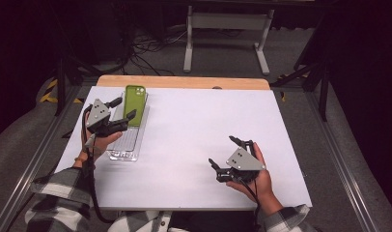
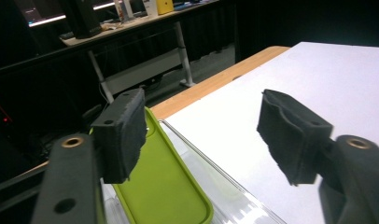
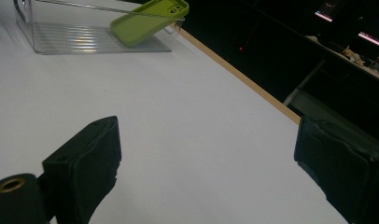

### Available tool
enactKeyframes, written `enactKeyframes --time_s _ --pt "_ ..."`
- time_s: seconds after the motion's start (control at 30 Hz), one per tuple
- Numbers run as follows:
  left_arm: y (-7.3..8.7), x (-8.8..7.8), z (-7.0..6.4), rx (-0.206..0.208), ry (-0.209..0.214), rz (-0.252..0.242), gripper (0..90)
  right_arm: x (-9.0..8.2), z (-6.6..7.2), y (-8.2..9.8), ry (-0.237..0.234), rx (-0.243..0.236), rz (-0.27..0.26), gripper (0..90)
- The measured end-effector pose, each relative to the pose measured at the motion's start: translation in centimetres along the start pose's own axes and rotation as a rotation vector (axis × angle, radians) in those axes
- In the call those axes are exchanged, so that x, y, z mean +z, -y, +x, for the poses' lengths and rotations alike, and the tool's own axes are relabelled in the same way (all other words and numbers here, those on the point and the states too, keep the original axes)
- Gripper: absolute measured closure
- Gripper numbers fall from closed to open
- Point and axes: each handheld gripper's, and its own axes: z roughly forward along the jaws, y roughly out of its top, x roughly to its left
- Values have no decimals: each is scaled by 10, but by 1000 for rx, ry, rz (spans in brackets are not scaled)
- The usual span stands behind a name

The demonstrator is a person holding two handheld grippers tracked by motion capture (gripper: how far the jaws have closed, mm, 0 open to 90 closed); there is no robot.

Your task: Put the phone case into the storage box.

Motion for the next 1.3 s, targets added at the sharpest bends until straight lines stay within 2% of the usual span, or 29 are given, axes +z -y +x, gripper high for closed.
enactKeyframes --time_s 0.33,0.47,0.67,0.97,1.17,1.3 --pt "-1 -2 -3 -8 1 -1 182 -1 0 -1 4 -1 -8 81" --pt "-2 -4 -4 -24 3 -5 133 -1 0 -1 4 3 -9 80" --pt "-3 -5 -7 -22 2 -7 90 -1 -1 -1 4 5 -12 77" --pt "-5 -9 -13 -17 16 -9 54 -2 -2 -2 4 7 -19 76" --pt "-7 -12 -19 2 44 -10 37 -2 -2 -2 5 11 -21 75" --pt "-7 -13 -24 15 47 -11 32 -3 -2 -2 6 10 -23 74"
